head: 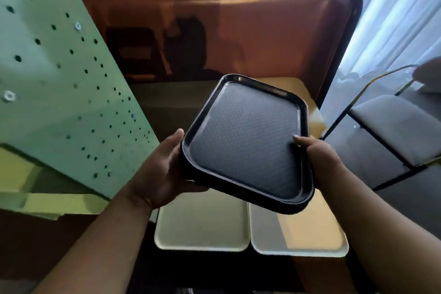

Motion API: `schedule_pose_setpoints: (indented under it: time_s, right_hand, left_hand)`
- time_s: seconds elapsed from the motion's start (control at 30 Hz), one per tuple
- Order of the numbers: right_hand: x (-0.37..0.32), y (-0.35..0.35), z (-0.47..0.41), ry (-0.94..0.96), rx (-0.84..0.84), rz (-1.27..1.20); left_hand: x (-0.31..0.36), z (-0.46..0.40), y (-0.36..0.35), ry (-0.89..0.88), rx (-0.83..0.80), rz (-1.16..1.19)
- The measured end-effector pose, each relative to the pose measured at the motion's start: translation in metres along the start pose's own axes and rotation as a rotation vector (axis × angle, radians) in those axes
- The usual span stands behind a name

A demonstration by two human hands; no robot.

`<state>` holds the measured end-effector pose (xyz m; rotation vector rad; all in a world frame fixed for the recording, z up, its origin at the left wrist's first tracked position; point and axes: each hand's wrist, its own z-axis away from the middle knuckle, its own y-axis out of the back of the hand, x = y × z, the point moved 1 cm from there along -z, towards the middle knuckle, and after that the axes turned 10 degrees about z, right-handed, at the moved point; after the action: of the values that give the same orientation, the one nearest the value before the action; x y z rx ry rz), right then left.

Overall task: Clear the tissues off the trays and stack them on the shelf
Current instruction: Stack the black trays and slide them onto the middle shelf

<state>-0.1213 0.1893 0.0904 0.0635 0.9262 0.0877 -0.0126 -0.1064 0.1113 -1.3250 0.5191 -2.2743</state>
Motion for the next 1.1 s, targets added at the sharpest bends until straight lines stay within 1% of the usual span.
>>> schedule_pose_setpoints:
  time_s: [0.07, 0.13, 0.23, 0.33, 0.43, 0.5, 0.57, 0.67, 0.73, 0.8, 0.83, 0.97, 1.03, 1.1]
  right_hand:
    - [-0.002, -0.005, 0.012, 0.017, 0.034, -0.010]
    - [-0.004, -0.009, 0.027, -0.010, 0.051, -0.017]
    - [-0.011, -0.015, 0.053, -0.033, 0.084, -0.041]
    - [-0.021, -0.018, 0.073, -0.030, 0.149, 0.031]
    - [-0.030, -0.020, 0.090, -0.087, 0.189, 0.139]
    - [-0.036, -0.020, 0.102, -0.125, 0.188, 0.189]
    - [-0.043, -0.022, 0.114, -0.160, 0.150, 0.212]
    - [-0.048, -0.020, 0.133, -0.174, 0.040, 0.142]
    - [-0.047, -0.020, 0.147, -0.063, -0.105, 0.024]
    - [-0.045, -0.015, 0.156, 0.085, -0.268, 0.013]
    - [-0.043, -0.013, 0.160, 0.145, -0.350, 0.051]
    - [-0.053, -0.003, 0.186, 0.216, -0.564, 0.253]
    - [-0.059, -0.009, 0.203, 0.230, -0.681, 0.394]
    - [-0.060, -0.016, 0.212, 0.202, -0.827, 0.457]
  left_hand:
    - [0.010, 0.006, -0.004, 0.032, 0.013, -0.169]
    - [0.016, 0.016, -0.002, 0.020, 0.023, -0.243]
    - [0.025, 0.034, 0.006, -0.025, -0.022, -0.293]
    - [0.034, 0.051, 0.012, -0.039, -0.133, -0.346]
    - [0.045, 0.067, 0.011, -0.080, -0.173, -0.358]
    - [0.053, 0.081, 0.006, -0.134, -0.189, -0.366]
    - [0.062, 0.097, 0.000, -0.173, -0.205, -0.387]
    - [0.075, 0.116, -0.005, -0.167, -0.252, -0.425]
    - [0.084, 0.127, -0.004, -0.157, -0.300, -0.411]
    - [0.091, 0.139, -0.002, -0.151, -0.320, -0.386]
    - [0.095, 0.145, 0.000, -0.145, -0.318, -0.384]
    - [0.103, 0.178, -0.002, -0.160, -0.284, -0.405]
    - [0.105, 0.194, -0.002, -0.181, -0.254, -0.406]
    - [0.104, 0.209, -0.001, -0.188, -0.214, -0.418]
